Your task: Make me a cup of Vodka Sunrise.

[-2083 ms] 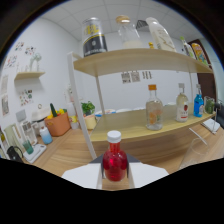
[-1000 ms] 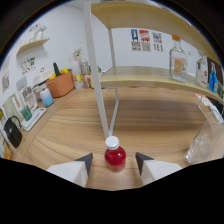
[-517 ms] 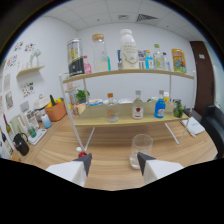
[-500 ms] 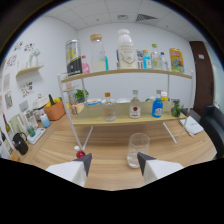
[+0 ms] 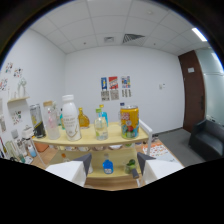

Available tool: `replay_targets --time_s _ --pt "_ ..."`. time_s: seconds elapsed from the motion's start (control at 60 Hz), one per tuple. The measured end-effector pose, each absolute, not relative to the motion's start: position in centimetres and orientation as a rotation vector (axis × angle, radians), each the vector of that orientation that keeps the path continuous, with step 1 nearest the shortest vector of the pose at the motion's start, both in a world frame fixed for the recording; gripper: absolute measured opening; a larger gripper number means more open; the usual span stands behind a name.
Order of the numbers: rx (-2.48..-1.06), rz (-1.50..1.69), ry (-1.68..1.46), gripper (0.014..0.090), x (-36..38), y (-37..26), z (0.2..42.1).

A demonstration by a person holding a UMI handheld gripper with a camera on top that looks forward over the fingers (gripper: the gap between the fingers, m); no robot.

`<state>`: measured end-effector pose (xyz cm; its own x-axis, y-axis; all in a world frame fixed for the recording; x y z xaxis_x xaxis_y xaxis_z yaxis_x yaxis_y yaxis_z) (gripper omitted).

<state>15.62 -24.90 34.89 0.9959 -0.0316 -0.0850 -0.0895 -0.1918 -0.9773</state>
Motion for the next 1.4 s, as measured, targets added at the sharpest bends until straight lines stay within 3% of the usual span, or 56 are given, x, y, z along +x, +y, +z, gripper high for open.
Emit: replay_targets --time_s 0.183,0.333,0.45,0.517,0.833,1.167,1.283,1.4 --pt "-1.692 0.06 0.063 0.0849 19.4 -18.0 39.8" --pt "-1.729 0.068 0.019 0.0812 20.3 -13.8 38.5" --pt "-1.758 0.059 0.01 0.069 20.9 -11.8 37.4" --pt "-1.754 0.058 0.003 0.0538 21.2 -11.1 37.2" --pt "-1.751 0.013 0.017 0.0509 21.5 -12.1 37.7" --pt "-1.691 0.031 0.078 0.0506 20.7 -19.0 42.4" --pt "-1.688 0.025 0.088 0.0506 19.3 -22.1 40.7" --pt "-1.744 0.055 0.113 0.0504 17.1 -24.4 35.2"
